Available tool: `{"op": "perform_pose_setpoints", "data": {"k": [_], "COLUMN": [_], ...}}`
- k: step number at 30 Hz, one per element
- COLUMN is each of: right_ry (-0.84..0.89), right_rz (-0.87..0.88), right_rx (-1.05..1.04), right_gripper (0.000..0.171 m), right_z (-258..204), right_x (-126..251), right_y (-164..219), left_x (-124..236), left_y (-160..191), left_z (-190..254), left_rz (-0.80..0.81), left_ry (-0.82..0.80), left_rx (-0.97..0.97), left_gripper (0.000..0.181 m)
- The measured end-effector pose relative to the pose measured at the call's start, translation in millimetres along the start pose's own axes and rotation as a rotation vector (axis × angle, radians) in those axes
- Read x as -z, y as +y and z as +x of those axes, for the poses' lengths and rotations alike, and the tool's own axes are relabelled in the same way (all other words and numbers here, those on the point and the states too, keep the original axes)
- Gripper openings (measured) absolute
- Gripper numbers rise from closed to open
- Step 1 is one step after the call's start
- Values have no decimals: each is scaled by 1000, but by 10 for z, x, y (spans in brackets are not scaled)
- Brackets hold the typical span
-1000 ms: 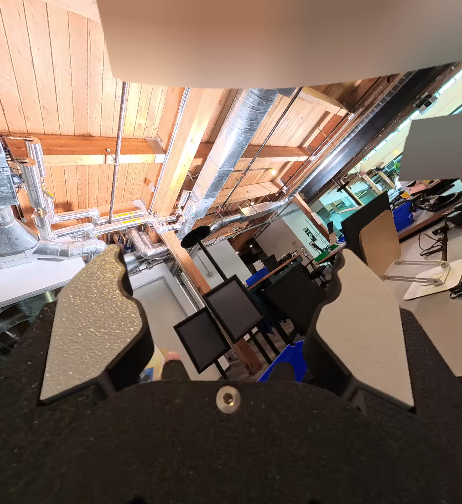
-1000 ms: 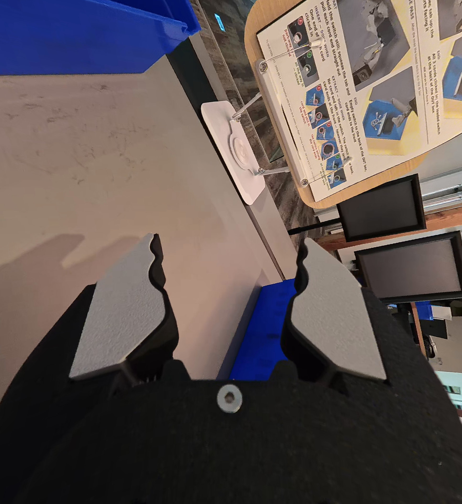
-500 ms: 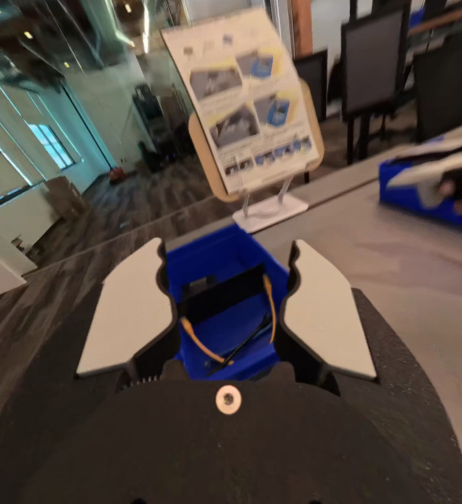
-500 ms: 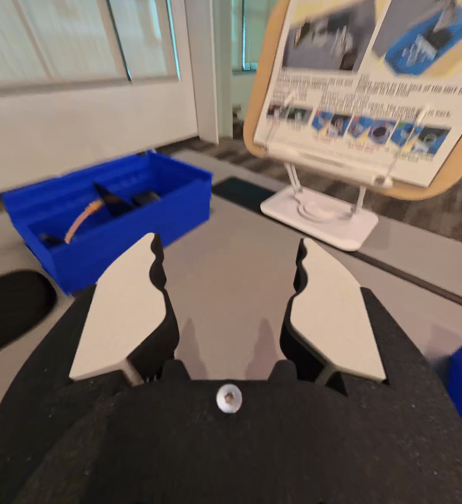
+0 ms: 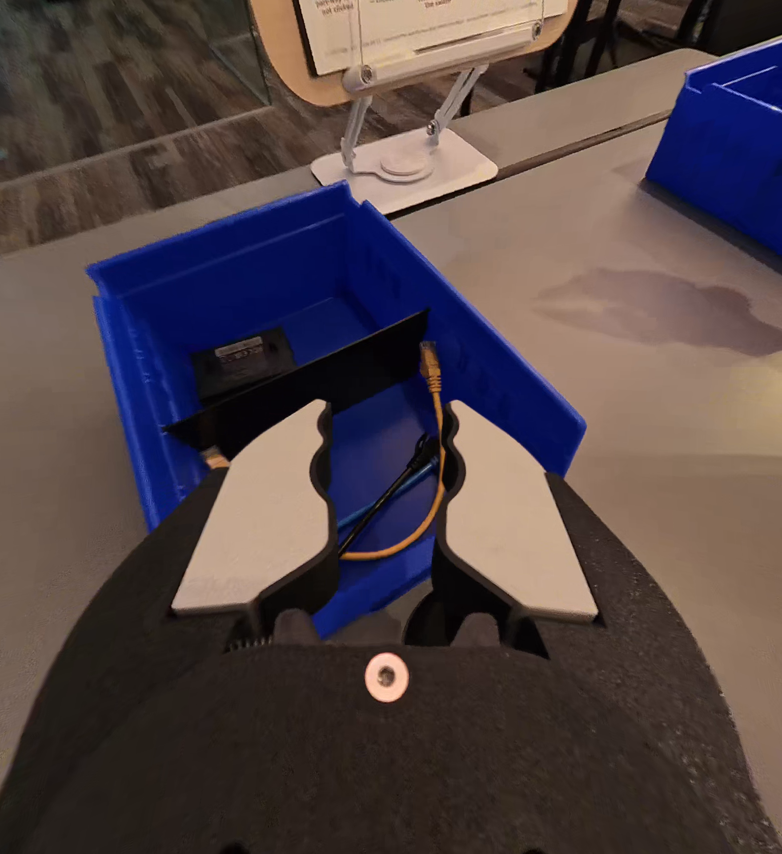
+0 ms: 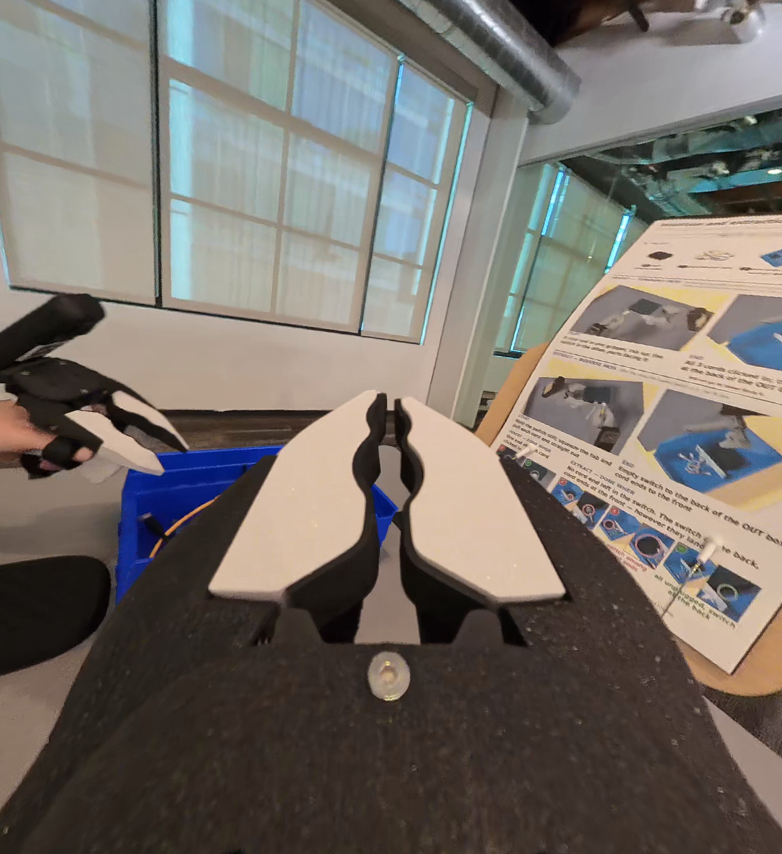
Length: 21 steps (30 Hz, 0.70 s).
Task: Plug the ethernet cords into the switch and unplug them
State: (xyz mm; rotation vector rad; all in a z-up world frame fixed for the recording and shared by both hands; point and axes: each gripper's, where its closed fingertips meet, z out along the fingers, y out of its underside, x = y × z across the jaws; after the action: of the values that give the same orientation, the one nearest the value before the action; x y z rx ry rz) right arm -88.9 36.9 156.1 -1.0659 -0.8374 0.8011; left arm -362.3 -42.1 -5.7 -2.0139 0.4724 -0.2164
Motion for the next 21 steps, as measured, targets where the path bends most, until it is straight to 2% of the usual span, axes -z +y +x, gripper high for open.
{"op": "perform_pose_setpoints", "data": {"k": [4,9,13,17,21], "right_ry": [-24,-4,-73,-18,-83], "right_rz": [-16,-60,-85,-135,-68], "right_rx": [52,38,7,42,-111], "right_gripper": [0,0,0,0,0], "right_z": [69,203,193,335,359], "right_x": [-92,-84,-12,106,241], "right_y": [9,77,75,108,8], "left_x": [-302,-469,-579,-711,-837], "left_y": [93,-98,-266,-446,-497], "left_z": [-23,-306,-606,-865,-1054], "left_rz": [-100,-101,-202,-250,-297], "left_ry": [15,-26,-57,-97,-107], "left_rx": [5,-5,-76,-152,-114], "left_gripper": [60,55,54,50,48]}}
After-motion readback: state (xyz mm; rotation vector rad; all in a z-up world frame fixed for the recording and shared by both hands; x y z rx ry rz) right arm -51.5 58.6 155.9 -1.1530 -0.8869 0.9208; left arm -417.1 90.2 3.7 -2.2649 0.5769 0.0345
